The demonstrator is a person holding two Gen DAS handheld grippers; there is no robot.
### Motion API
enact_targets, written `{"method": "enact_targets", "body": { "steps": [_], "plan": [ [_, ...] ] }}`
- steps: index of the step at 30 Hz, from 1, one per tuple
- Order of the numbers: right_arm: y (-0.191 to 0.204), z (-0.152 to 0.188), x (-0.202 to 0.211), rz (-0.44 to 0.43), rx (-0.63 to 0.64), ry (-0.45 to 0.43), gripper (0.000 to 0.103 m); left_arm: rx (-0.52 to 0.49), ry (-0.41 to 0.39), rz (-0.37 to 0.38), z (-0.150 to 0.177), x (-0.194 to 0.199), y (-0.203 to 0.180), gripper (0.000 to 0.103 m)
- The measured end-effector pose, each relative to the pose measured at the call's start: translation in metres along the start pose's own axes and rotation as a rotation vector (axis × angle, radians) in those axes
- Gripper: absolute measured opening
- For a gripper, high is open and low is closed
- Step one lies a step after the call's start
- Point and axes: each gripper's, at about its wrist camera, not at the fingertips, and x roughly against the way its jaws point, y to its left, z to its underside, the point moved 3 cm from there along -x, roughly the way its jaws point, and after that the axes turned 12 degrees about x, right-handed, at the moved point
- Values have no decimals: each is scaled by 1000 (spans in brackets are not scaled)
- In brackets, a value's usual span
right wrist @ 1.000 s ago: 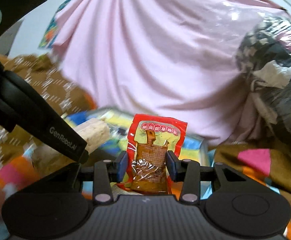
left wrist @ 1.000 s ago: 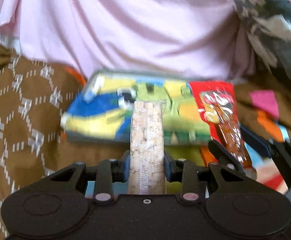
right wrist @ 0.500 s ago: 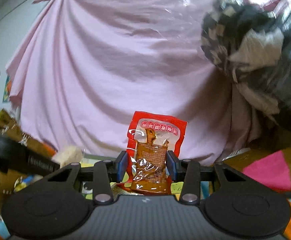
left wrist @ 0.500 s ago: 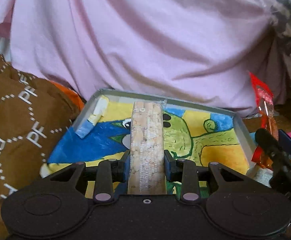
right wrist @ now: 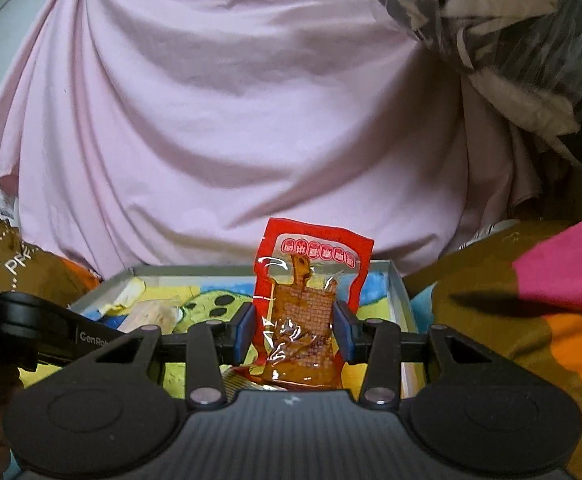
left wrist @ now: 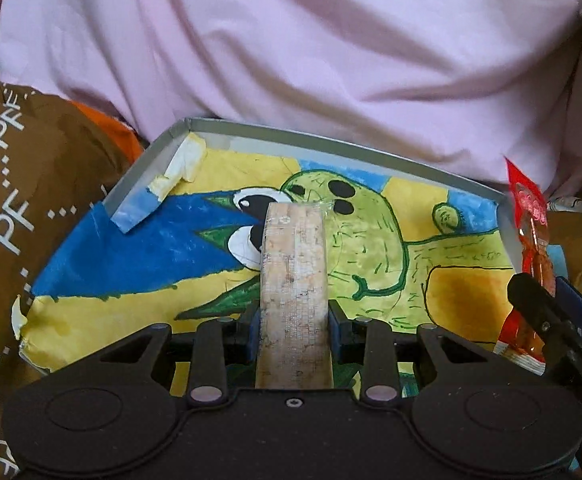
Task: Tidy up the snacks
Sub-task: 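Carry the rice-cake bar and red pack over the tray and lower them in, then open both grippers to release the snacks and lift away from the tray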
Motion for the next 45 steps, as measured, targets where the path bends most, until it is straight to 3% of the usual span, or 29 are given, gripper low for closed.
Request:
{"method": "enact_targets", "body": {
  "steps": [11,14,17,20,24,29,31,38,45],
  "plan": [
    [1,3,-7,-12,13,30,51,16,2,8,0,0,2,36],
    [0,3,-5,-16,8,19,52,31,-19,30,-1,4,3,40],
    [0,2,-4,-19,13,10,60,37,-34,47,-3,11,2,46],
    [0,-1,-1,-9,20,2,65,51,-69,50,-6,22,3,55],
    [-3,-11,11,25,41,-28,79,73,-135,54,-11,47,7,76],
    [-4,-32,40,64,43,-73,88,53,-215,58,-13,87,10,91],
    [-5,-41,54,80,32,-89,92,56,-253,57,-12,107,13,102],
    [2,-63,112,145,62,-148,103,64,-300,83,0,166,27,102],
    [16,-62,174,155,81,-177,103,62,-298,94,28,219,44,102]
  ]
}}
